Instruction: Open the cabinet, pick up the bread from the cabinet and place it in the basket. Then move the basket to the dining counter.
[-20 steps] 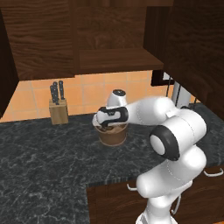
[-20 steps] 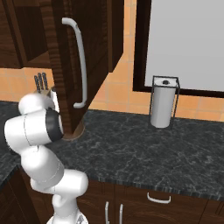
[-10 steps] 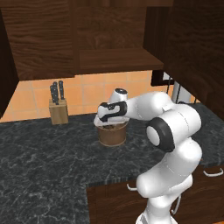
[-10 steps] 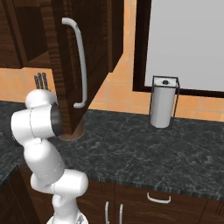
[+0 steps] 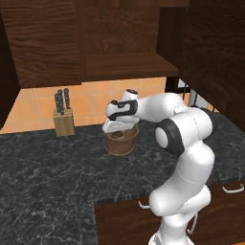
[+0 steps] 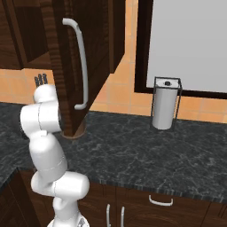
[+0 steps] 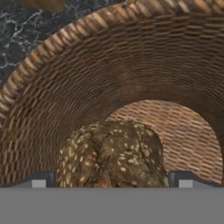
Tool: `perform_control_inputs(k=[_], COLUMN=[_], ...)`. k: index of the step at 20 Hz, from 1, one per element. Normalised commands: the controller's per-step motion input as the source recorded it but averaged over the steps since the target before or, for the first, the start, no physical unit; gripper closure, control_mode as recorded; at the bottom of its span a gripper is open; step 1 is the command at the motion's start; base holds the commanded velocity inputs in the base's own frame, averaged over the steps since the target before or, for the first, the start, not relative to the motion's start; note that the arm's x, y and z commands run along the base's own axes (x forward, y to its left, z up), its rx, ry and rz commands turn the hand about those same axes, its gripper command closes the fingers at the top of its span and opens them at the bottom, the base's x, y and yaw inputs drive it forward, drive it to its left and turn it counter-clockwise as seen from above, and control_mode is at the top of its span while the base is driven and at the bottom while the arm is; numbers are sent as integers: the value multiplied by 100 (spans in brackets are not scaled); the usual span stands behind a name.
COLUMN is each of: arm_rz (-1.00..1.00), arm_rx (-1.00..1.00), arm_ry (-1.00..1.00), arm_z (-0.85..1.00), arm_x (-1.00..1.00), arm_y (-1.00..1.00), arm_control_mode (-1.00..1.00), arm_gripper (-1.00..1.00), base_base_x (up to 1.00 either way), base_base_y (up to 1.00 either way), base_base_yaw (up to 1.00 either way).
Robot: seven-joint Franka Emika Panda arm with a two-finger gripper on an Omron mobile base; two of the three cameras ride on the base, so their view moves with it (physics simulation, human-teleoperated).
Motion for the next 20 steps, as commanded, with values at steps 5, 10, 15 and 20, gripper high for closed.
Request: perform_control_inputs(k=[5, 10, 15, 20], arm_rz=[15, 15, 8, 6], arm_rx=[13, 10, 0, 0], arm_ry=[-10, -20, -5, 0], arm_z=[-23, 2, 44, 54], arm_x=[-18, -8, -38, -21], arm_y=[28, 28, 0, -22], arm_control_mode=[-100, -100, -100, -100], arm_gripper=[-100, -100, -100, -100], base_base_x=[0, 0, 0, 0], base_base_y=[0, 0, 0, 0], base_base_yaw=[0, 0, 0, 0])
